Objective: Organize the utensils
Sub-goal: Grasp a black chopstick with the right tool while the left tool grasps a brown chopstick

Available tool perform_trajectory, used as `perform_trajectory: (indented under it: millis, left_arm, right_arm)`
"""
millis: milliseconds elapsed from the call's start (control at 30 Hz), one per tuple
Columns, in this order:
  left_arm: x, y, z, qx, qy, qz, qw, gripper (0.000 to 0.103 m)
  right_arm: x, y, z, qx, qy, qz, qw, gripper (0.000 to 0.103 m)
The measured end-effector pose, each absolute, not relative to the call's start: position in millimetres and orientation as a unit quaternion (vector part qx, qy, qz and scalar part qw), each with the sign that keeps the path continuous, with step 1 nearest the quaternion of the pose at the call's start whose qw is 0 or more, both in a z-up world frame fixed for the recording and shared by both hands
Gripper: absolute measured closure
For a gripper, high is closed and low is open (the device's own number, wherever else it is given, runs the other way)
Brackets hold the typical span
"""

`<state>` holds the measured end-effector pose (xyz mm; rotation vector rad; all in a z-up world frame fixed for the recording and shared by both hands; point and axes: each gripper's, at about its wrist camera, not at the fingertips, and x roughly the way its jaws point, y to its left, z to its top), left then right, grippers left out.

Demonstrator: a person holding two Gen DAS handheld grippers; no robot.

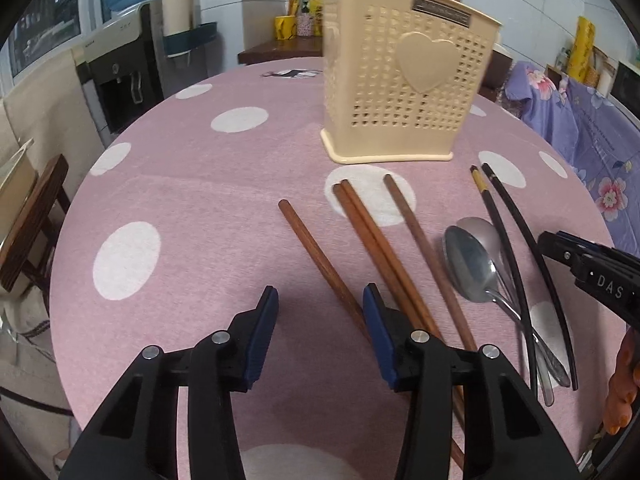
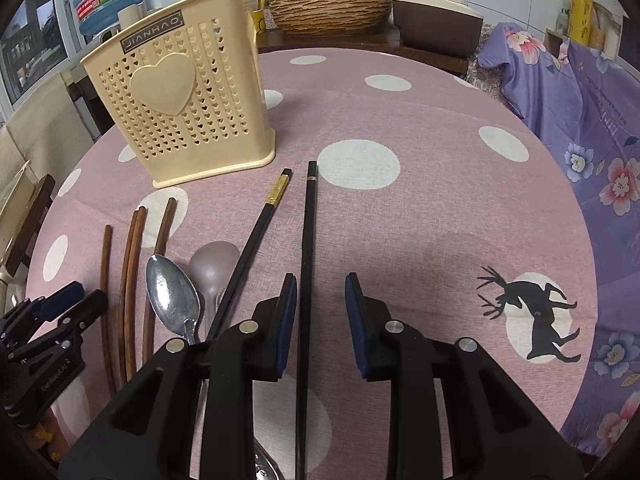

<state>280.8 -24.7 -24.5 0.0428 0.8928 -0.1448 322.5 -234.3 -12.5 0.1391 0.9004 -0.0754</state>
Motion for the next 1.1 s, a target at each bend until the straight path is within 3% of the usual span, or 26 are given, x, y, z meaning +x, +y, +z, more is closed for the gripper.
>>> perform_trajectory:
  millis: [600,800,1100]
  left_arm:
    - [312,-22,-24,-0.042,0.449,-0.062,0.891,0.059]
    - [315,-24,-25,-0.029,0.437,-0.051,0.897,0.075]
    - [329,-25,-25,-0.018,0.433,-0.044,0.900,0.089]
  right_arm:
    - [376,-238,-15,0.064,0.446,0.003,0.893,0.077]
    - [392,-235,-20,0.051,0.456,-0.007,0.889,0.083]
    - [400,-230,-22,0.040,0.452,-0.021,0.891,0.094]
